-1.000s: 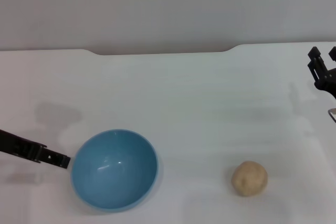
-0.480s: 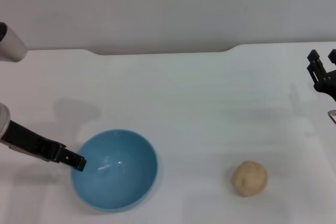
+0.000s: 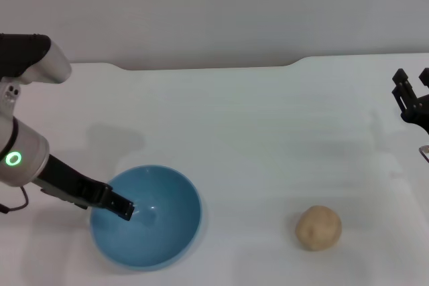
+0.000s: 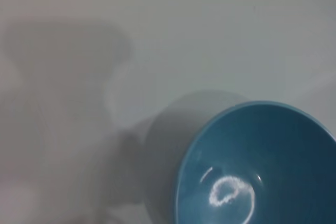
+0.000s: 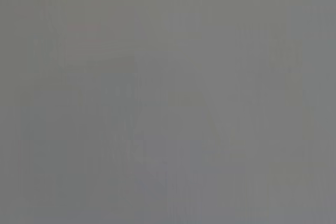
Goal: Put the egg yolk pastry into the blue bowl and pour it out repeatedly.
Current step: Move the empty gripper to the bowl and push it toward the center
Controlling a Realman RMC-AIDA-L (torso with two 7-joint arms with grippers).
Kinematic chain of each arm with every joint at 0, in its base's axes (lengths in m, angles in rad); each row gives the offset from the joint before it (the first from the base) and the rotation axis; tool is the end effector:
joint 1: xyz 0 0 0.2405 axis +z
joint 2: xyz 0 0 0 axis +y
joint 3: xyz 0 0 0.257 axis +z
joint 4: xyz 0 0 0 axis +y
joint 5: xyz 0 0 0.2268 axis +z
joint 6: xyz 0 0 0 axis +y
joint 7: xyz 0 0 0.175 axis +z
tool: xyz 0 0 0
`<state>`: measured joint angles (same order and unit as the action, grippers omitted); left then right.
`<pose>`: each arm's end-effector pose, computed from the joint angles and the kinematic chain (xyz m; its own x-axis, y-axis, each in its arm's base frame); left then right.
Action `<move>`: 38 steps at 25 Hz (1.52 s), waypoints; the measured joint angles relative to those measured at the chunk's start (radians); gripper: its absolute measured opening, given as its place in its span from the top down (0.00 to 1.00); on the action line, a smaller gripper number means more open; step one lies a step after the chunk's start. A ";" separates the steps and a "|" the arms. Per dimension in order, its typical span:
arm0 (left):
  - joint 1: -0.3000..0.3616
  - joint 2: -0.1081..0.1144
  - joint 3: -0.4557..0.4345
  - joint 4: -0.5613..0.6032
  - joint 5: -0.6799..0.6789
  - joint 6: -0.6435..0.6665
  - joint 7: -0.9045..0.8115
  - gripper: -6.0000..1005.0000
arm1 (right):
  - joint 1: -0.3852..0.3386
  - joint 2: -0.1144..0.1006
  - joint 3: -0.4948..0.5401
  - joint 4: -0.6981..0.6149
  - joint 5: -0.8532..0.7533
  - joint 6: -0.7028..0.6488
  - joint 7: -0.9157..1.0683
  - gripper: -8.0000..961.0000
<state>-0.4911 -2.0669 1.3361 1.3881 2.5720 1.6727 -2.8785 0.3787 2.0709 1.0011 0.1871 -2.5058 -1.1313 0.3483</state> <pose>-0.2273 0.3436 -0.0123 0.3942 0.9143 -0.0935 0.8081 -0.3933 -0.4386 0.3481 0.3574 -0.0296 0.5868 -0.0265 -0.8093 -0.8017 -0.1590 -0.5761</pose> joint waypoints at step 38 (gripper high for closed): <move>-0.089 0.006 0.068 -0.305 0.069 -0.226 0.003 0.23 | -0.010 -0.005 0.008 -0.001 0.005 -0.011 -0.001 0.51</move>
<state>-0.5798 -2.0605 1.4043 1.0829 2.6413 1.4471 -2.8757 0.3684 2.0662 1.0093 0.1856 -2.5010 -1.1425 0.3468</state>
